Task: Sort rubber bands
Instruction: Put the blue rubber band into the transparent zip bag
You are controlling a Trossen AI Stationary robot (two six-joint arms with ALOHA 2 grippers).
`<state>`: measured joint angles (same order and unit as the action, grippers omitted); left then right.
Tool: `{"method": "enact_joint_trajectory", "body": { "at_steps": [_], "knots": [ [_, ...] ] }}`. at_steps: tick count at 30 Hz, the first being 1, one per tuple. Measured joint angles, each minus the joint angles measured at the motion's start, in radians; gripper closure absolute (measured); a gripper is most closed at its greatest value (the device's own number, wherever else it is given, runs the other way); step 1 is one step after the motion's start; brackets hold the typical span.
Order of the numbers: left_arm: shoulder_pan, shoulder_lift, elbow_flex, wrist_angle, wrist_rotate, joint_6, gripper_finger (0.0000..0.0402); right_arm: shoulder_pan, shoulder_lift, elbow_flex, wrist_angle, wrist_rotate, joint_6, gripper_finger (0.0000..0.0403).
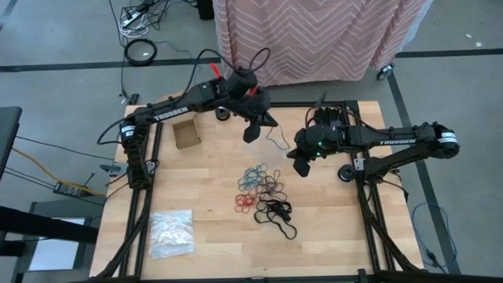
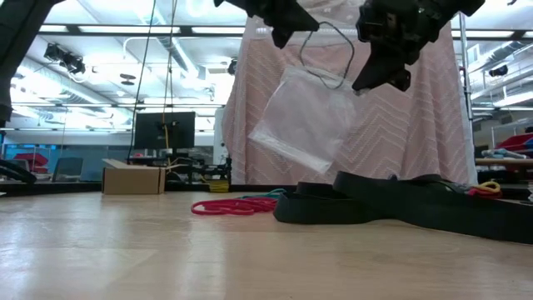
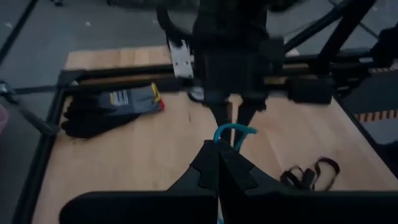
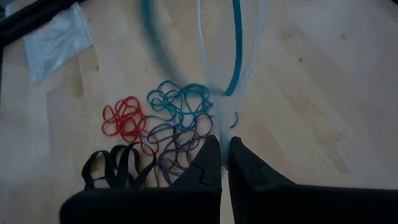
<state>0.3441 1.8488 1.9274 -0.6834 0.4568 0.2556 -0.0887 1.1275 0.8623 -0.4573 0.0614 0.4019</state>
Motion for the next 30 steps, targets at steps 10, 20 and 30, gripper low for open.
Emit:
{"method": "enact_joint_trajectory", "body": {
  "at_steps": [10, 20, 30],
  "knots": [
    [0.010, -0.007, 0.000, 0.028, -0.093, 0.006, 0.0401, 0.000, 0.000, 0.000, -0.023, 0.032, 0.014, 0.0403],
    [0.023, -0.043, 0.000, 0.015, -0.098, 0.023, 0.0401, 0.000, 0.000, 0.000, -0.077, 0.032, 0.023, 0.0403],
    [0.020, -0.028, 0.000, 0.008, -0.078, 0.028, 0.0401, -0.001, 0.000, 0.002, -0.041, 0.023, -0.003, 0.0403]
  ]
}}
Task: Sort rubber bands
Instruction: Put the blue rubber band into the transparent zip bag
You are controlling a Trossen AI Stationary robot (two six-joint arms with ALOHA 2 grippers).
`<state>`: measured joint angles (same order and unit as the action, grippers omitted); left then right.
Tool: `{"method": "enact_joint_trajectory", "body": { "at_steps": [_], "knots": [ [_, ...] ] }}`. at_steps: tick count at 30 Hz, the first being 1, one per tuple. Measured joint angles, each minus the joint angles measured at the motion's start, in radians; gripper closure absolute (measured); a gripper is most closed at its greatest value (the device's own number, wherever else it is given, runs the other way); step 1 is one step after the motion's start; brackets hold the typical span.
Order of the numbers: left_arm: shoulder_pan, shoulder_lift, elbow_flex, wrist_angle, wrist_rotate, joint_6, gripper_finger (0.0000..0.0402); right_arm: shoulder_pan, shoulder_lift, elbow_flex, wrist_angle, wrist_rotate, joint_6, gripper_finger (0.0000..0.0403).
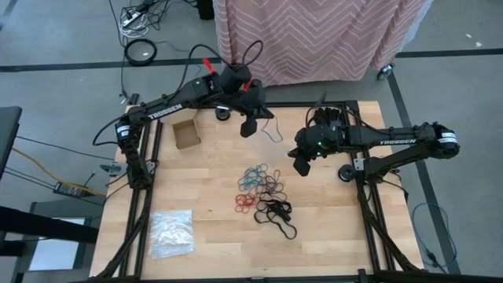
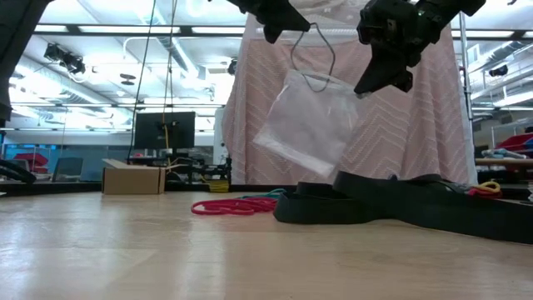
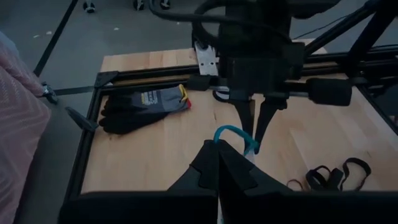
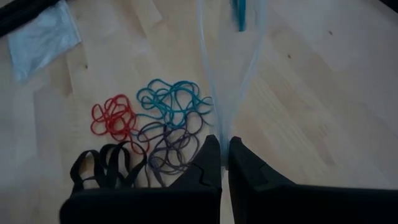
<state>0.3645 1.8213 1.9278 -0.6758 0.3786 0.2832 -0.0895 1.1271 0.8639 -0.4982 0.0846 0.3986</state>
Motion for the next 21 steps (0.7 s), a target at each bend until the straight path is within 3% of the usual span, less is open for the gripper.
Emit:
{"method": "enact_joint_trajectory", "body": {
  "at_steps": [4, 11, 21],
  "knots": [
    [-0.001, 0.015, 0.000, 0.000, 0.000, 0.001, 0.0401, -0.014, 0.016, 0.060, -0.063, -0.002, -0.039, 0.0403],
    [-0.001, 0.031, -0.001, -0.017, 0.000, 0.021, 0.0401, -0.074, 0.133, 0.264, -0.346, -0.067, -0.189, 0.0403],
    [-0.021, 0.072, -0.002, -0.033, -0.042, 0.030, 0.0401, -0.090, 0.238, 0.356, -0.410, -0.115, -0.247, 0.0403]
  ]
}}
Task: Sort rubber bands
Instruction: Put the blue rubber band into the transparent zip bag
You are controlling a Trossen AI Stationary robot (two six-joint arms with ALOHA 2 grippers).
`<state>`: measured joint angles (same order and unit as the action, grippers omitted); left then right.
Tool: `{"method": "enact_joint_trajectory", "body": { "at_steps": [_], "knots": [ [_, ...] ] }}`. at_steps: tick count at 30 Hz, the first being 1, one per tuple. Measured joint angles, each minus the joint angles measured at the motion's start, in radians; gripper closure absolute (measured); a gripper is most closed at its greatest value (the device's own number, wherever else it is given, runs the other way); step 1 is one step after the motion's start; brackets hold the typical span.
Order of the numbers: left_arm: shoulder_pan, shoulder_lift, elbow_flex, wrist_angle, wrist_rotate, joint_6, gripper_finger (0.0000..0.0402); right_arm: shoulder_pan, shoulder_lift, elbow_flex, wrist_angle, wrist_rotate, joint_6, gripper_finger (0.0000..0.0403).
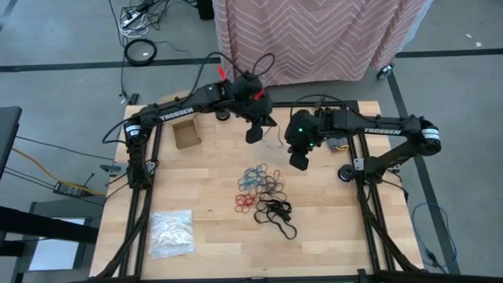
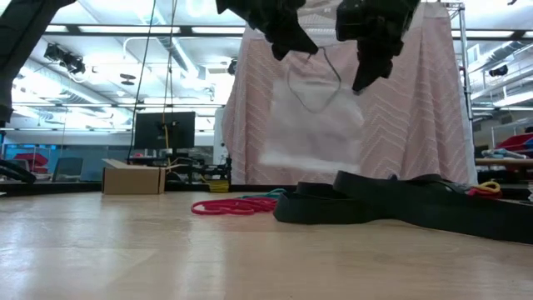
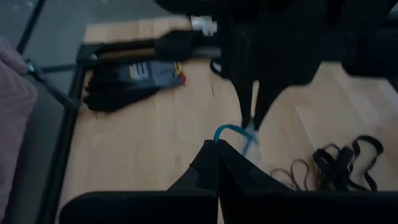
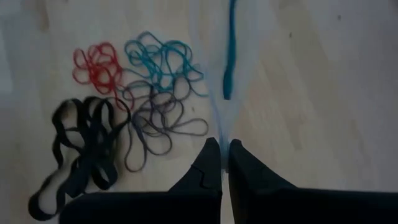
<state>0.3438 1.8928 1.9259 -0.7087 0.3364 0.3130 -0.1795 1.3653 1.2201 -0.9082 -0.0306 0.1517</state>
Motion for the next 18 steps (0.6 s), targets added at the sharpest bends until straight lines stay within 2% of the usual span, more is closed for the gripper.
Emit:
{"method": "enact_joint_trajectory", "body": {
  "at_steps": [4, 13, 18],
  "knots": [
    [0.000, -0.001, 0.000, -0.003, -0.003, -0.001, 0.0388, -0.002, 0.005, -0.001, -0.008, 0.004, 0.001, 0.0396],
    [-0.018, -0.001, 0.000, -0.055, 0.028, -0.052, 0.0277, -0.039, 0.002, -0.001, -0.001, 0.007, 0.009, 0.0371],
    [-0.034, -0.001, 0.007, -0.059, 0.012, -0.061, 0.0250, -0.053, 0.002, -0.002, 0.007, 0.002, 0.003, 0.0381]
  ]
}}
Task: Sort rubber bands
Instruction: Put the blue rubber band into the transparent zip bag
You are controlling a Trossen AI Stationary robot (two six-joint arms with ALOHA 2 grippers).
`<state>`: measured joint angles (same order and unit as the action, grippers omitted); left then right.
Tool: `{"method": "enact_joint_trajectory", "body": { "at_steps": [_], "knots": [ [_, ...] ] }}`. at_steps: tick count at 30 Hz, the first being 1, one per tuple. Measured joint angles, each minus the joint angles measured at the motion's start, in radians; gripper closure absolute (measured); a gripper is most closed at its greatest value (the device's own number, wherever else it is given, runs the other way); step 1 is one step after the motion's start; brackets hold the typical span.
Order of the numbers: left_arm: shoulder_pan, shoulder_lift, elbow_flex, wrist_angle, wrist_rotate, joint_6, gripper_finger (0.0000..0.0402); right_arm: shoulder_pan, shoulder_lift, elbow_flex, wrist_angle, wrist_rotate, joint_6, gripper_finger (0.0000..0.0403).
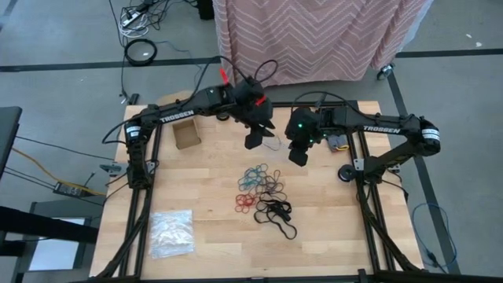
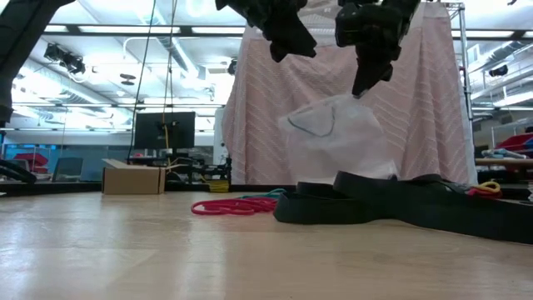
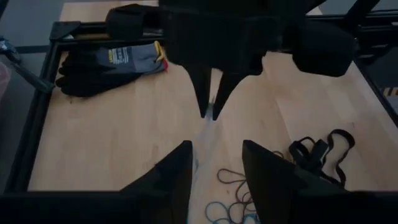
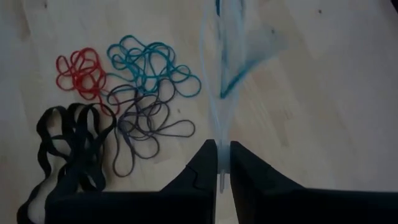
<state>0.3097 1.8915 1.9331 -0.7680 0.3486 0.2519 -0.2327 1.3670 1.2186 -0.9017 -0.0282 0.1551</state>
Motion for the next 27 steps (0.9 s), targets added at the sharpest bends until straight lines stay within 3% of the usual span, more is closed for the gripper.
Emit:
{"method": "enact_joint_trajectory", "body": {
  "at_steps": [5, 8, 12, 13, 16, 17, 20, 23, 27],
  "knots": [
    [-0.008, -0.007, 0.000, -0.014, -0.024, -0.022, 0.0259, -0.002, -0.004, -0.001, 0.071, -0.015, -0.001, 0.0392],
    [-0.010, -0.045, 0.000, -0.053, -0.108, -0.024, 0.0287, 0.000, -0.006, -0.025, 0.094, 0.017, 0.003, 0.0397],
    [-0.009, -0.099, 0.001, -0.111, -0.182, -0.022, 0.0350, 0.032, -0.009, -0.109, 0.065, 0.318, 0.059, 0.0399],
    [-0.008, -0.107, 0.001, -0.126, -0.197, -0.017, 0.0364, 0.039, -0.008, -0.127, 0.076, 0.334, 0.056, 0.0400],
    [-0.004, -0.122, 0.001, -0.156, -0.218, 0.007, 0.0394, 0.054, -0.026, -0.180, 0.219, 0.231, -0.003, 0.0401],
    [-0.002, -0.126, 0.001, -0.167, -0.221, 0.007, 0.0396, 0.058, -0.030, -0.194, 0.240, 0.245, 0.013, 0.0401],
    [0.012, -0.127, 0.001, -0.196, -0.238, 0.008, 0.0387, 0.056, -0.028, -0.230, 0.241, 0.354, 0.104, 0.0401],
    [0.023, -0.127, -0.006, -0.207, -0.250, 0.007, 0.0370, 0.043, -0.028, -0.254, 0.304, 0.274, 0.116, 0.0402],
    [0.030, -0.127, -0.006, -0.223, -0.247, 0.007, 0.0356, 0.043, -0.028, -0.262, 0.308, 0.245, 0.147, 0.0402]
  ]
}}
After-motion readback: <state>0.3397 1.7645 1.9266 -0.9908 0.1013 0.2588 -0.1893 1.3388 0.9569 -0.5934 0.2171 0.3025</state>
